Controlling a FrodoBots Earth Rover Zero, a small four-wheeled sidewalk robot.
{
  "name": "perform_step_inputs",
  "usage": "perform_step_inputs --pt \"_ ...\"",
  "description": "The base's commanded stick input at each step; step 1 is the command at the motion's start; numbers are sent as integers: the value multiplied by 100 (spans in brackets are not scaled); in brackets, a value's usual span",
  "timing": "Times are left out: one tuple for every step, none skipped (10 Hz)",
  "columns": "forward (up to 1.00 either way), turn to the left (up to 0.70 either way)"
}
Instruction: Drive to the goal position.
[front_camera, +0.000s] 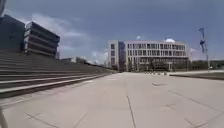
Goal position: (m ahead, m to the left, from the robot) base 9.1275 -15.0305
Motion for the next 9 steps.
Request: perform_step_inputs --pt "50 0" --pt "50 0" --pt "50 0" --pt "50 0" --pt "50 0" --pt "50 0" --pt "50 0" --pt "50 0" --pt "50 0"
